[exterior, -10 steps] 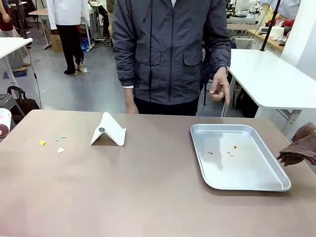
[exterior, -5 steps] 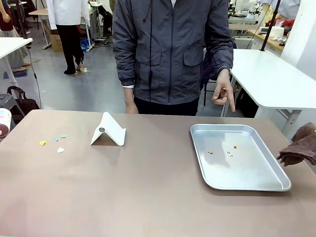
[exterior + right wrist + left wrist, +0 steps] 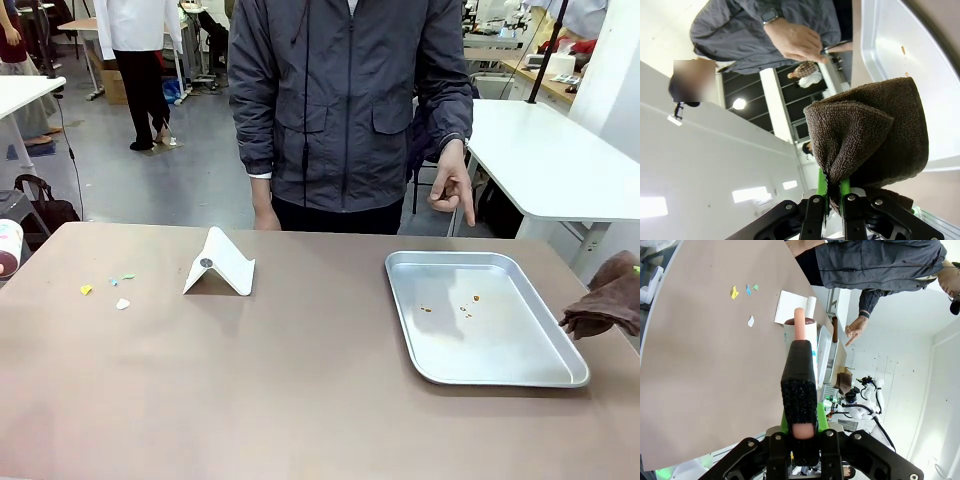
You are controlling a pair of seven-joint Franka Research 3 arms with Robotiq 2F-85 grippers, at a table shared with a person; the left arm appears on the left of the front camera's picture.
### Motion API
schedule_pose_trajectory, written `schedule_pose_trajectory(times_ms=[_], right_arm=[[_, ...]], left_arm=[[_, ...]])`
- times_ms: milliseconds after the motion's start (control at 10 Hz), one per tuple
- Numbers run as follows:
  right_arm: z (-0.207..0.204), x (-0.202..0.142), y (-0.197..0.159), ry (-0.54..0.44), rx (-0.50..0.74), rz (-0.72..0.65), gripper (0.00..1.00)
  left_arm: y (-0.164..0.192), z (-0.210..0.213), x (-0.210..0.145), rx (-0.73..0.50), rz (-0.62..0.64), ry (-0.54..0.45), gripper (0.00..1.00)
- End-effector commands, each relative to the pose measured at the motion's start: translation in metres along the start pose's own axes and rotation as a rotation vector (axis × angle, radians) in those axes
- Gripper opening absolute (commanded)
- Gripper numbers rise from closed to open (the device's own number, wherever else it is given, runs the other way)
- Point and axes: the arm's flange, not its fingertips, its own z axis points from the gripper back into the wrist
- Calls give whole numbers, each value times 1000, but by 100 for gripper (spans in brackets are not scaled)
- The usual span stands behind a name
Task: Clean the surface of the table.
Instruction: If a person points to the right, clean the right side of the table with your right hand, and if they point to the left, clean the left side with your left hand.
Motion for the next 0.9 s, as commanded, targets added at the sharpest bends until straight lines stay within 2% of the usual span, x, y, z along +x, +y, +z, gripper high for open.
schedule_pose_trajectory(times_ms=[0,200,400,800], right_arm=[[-23,1,23,-2,-159,86,11],[-49,11,56,40,-278,199,11],[-84,21,74,138,-448,326,11],[-146,41,94,111,-758,491,11]], left_arm=[[-2,3,-2,-13,2,3,0],[-2,3,-2,-13,2,3,0],[-2,3,-2,-13,2,3,0],[-2,3,-2,-13,2,3,0]])
